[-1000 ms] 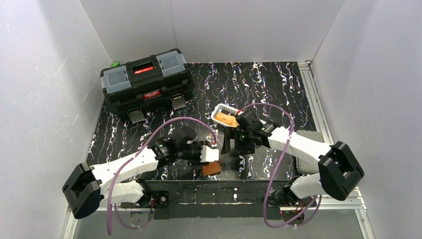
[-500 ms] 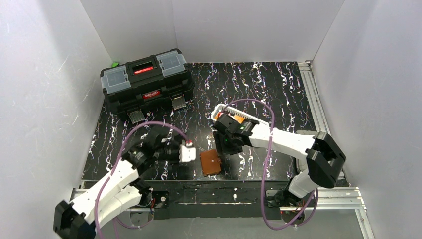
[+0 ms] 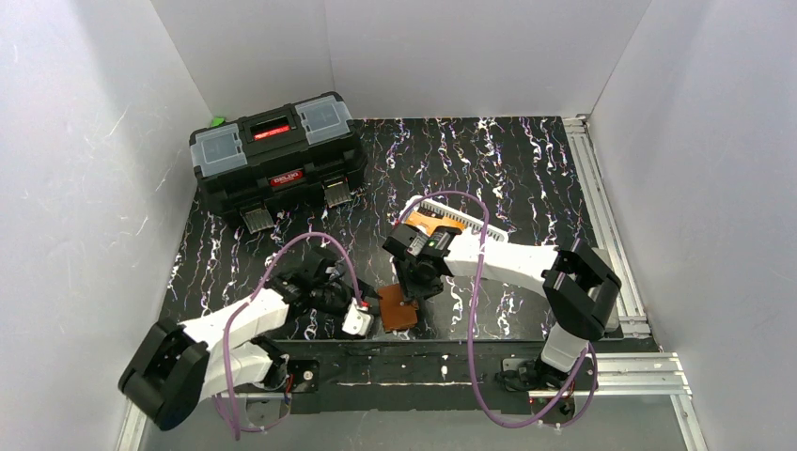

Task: Put the credit cards into the card holder
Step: Close the card holder at the center of the board.

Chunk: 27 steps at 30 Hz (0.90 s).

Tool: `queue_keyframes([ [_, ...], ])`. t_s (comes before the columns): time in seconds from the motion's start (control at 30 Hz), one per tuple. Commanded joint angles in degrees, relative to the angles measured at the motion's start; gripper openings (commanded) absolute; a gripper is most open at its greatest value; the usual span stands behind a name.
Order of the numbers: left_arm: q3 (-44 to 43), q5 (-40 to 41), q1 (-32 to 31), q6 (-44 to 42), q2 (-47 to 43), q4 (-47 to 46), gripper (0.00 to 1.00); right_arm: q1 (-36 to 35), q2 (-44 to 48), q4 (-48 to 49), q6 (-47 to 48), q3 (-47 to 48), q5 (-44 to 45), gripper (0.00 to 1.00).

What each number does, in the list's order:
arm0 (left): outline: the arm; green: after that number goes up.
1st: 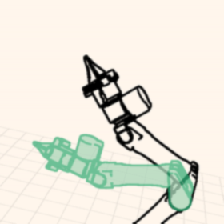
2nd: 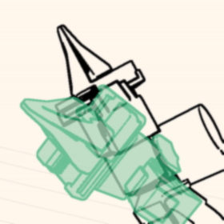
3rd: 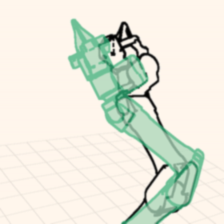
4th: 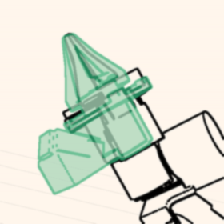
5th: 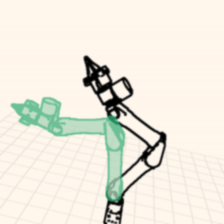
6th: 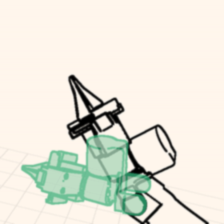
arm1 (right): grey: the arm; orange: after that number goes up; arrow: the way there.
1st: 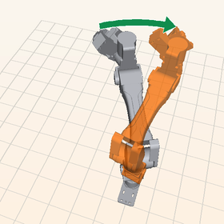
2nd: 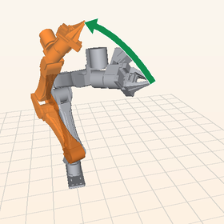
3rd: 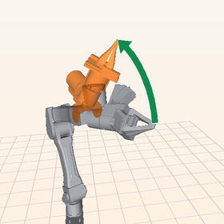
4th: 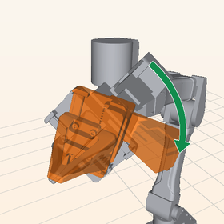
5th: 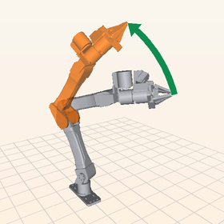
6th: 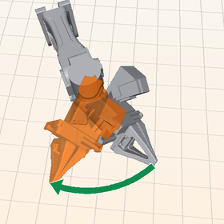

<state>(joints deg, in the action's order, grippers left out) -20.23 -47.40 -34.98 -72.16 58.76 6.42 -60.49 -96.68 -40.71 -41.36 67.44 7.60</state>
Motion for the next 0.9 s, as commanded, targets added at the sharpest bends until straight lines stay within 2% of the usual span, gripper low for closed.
queue_keyframes([
  [0.0,-4.7,-7.8,0.2,-12.9,6.4,0.2,0.63,-0.2,-0.3,-1.1,0.7,2.4,1.0,0.49],
  [0.17,-5.8,-7.6,-0.8,-15.5,10.5,-0.2,0.62,-0.2,-0.5,-0.3,1.0,2.0,0.2,0.39],
  [0.63,-6.9,-1.9,-4.5,-18.1,16.4,0.7,0.65,-0.2,-2.4,0.1,2.3,2.7,-2.0,0.38],
  [0.87,-8.4,0.8,-6.4,-17.9,18.0,4.2,0.58,-0.2,-1.9,-0.2,2.5,3.1,-1.6,0.38],
])
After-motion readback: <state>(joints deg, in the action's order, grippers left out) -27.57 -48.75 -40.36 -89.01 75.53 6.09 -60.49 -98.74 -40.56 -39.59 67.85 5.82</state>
